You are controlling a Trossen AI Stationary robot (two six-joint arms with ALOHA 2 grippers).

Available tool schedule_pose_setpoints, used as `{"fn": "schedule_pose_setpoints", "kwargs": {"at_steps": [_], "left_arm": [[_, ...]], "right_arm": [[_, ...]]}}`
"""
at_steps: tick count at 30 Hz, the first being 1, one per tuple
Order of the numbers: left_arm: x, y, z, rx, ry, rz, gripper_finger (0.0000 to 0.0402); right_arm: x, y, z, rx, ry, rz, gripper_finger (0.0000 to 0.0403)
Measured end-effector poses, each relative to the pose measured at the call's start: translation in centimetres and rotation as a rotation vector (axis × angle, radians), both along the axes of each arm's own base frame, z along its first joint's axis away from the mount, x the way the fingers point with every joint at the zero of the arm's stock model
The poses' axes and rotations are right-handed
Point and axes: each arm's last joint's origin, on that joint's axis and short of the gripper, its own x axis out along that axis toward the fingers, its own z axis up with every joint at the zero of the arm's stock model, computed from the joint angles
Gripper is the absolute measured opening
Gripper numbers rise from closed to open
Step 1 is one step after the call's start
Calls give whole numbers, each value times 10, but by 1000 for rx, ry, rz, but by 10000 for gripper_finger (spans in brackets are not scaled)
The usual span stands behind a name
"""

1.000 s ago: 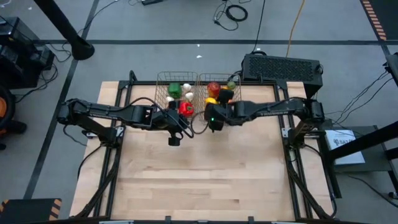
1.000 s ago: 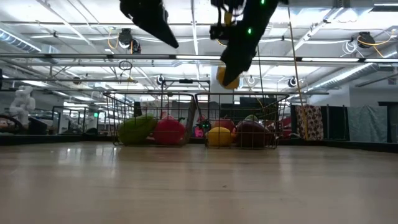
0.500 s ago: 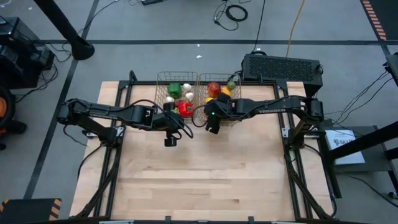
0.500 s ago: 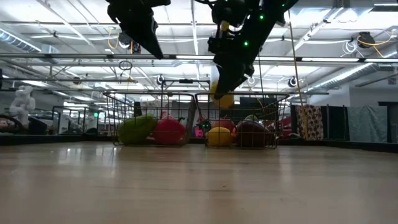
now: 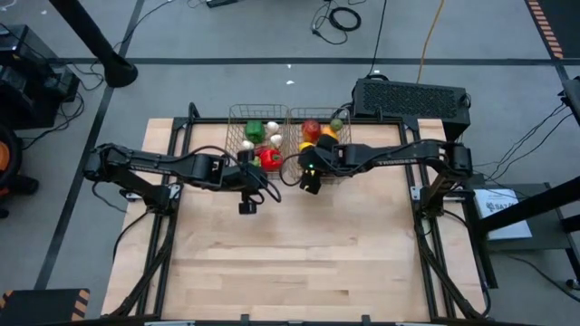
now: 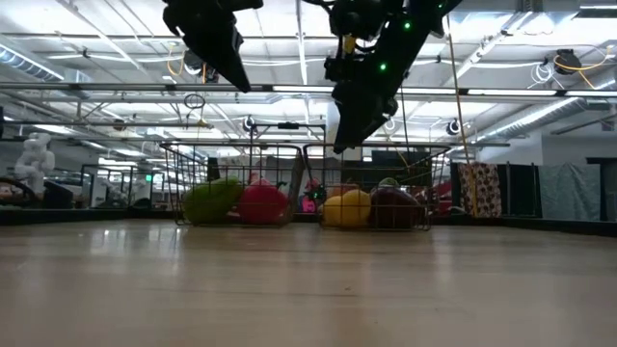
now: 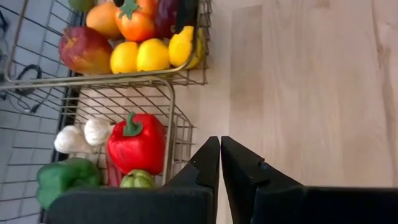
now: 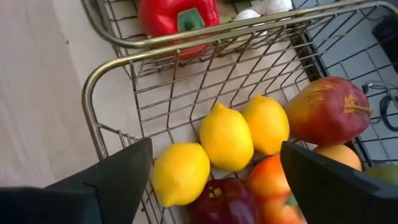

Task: Sort produce into baskets
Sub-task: Return to Home Position

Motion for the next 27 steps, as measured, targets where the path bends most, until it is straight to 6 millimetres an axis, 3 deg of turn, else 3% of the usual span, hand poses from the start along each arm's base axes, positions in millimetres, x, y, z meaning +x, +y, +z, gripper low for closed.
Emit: {"fn": "schedule_pose_setpoints", "kwargs": {"at_steps": [3,6,11,14,17,22,27], "left_arm": [[2,1,1,22,-13,-17,24],[6,2,5,49,-58,-48,24],[17,2,15,72,-201,-74,24],[17,3,15,67,-206,-70,24],[15,2,17,41,-228,-5,24],[5,-10,36,13,-389,37,24],[0,-31,19,-27,-436,-35,24]], "right_arm": [[-5,9,13,-24,-19,35,345],[-18,24,41,-94,-77,69,332],[-54,49,89,-115,-230,147,293],[-82,65,102,-113,-336,200,262],[-111,79,90,-89,-439,254,223],[-147,95,41,-1,-633,365,157],[-163,109,14,103,-870,587,91]]}}
